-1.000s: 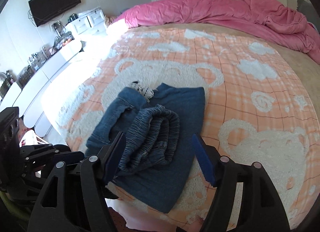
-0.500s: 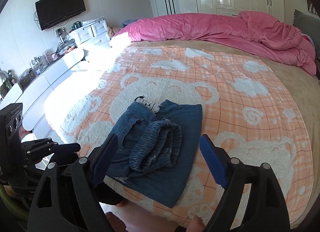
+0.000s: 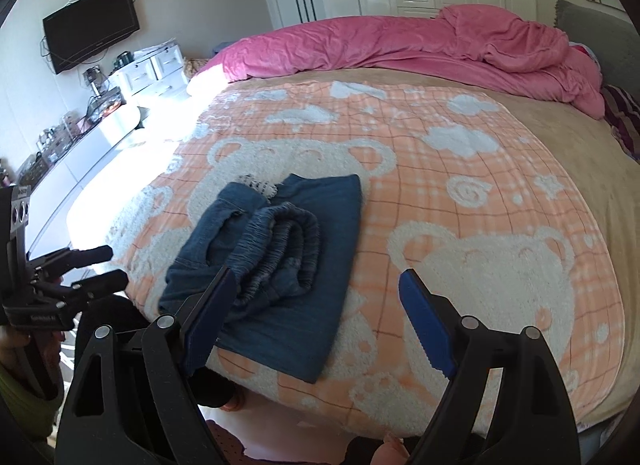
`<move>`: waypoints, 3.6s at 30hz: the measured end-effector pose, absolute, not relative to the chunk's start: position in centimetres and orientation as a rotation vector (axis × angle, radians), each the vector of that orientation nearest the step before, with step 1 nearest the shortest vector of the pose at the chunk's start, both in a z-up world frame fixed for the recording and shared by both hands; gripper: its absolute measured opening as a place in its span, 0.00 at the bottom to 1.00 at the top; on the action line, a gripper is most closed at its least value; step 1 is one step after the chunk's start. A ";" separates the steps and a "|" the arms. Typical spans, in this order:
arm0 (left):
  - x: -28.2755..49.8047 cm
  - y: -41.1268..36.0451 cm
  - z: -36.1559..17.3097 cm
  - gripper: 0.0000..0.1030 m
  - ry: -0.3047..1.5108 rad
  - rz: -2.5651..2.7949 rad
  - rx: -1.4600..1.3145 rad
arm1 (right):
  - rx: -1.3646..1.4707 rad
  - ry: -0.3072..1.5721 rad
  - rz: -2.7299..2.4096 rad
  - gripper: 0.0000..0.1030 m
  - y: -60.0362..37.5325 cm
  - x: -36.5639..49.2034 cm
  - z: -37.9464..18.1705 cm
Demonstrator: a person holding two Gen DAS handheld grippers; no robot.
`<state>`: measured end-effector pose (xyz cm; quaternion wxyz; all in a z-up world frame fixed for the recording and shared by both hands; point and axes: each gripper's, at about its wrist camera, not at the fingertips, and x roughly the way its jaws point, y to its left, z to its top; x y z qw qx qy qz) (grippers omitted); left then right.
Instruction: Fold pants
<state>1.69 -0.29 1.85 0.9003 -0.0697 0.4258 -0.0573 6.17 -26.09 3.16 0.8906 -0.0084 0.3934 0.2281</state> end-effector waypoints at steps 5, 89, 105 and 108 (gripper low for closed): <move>2.5 -0.2 0.8 0.90 0.907 -0.100 -0.138 | -0.003 0.848 0.445 0.80 -26.7 6.1 1.6; 16.0 -1.2 2.9 0.34 0.820 -0.128 -0.114 | -0.027 0.692 0.613 0.10 -16.8 17.6 2.6; 23.9 1.4 1.8 0.34 0.822 -0.086 -0.116 | -0.023 0.747 0.585 0.10 -13.2 26.4 1.1; 24.8 1.6 0.5 0.34 0.845 -0.090 -0.125 | -0.019 0.778 0.572 0.10 -12.9 27.4 -0.3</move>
